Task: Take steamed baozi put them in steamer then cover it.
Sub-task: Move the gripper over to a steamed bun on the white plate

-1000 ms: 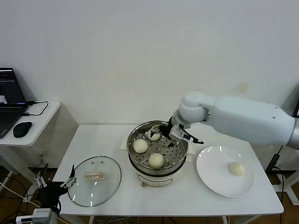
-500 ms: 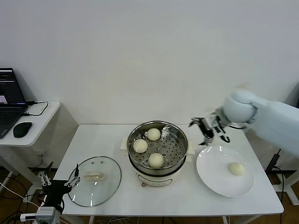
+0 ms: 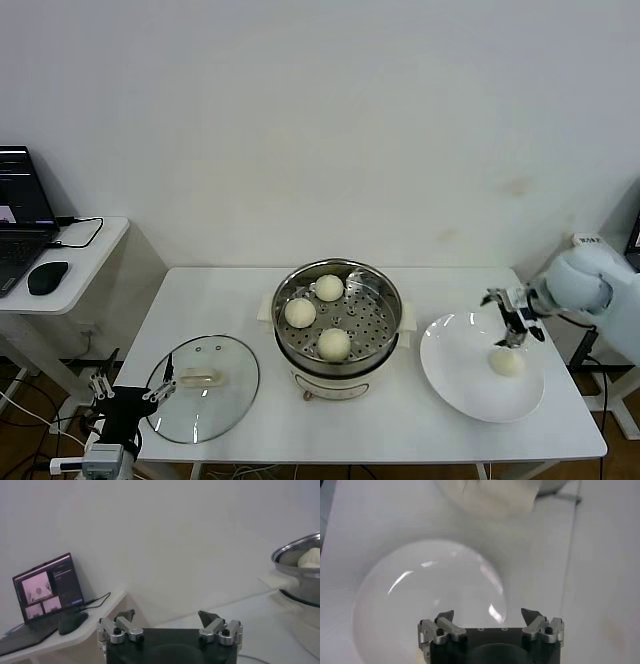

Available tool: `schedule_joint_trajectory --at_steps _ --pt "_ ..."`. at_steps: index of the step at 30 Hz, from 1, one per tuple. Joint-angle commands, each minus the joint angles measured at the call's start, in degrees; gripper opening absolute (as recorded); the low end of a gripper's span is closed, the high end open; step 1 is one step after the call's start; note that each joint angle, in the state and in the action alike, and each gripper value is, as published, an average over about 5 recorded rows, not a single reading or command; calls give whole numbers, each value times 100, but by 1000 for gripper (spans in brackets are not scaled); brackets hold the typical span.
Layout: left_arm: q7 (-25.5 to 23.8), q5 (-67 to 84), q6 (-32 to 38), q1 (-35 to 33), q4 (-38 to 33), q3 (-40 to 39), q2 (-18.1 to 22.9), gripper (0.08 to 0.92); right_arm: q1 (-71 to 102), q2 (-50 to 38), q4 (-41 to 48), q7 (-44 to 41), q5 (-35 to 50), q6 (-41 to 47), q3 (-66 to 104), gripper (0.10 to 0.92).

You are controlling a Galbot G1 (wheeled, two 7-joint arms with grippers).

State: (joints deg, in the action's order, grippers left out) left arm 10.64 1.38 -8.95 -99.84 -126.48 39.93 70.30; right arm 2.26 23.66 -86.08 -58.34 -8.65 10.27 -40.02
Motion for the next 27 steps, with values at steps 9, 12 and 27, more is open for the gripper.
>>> schedule_joint_trajectory --at_steps 9,12,27 --pt "-5 -7 -5 -98 -30 75 22 823 1995 292 1163 48 -912 -101 1462 818" --pt "-4 -8 -5 -108 -33 77 33 823 2025 367 1234 75 -942 -108 1467 804" --pt "-10 -13 -6 -104 -46 89 37 823 2046 638 1394 260 -954 -72 1508 733"
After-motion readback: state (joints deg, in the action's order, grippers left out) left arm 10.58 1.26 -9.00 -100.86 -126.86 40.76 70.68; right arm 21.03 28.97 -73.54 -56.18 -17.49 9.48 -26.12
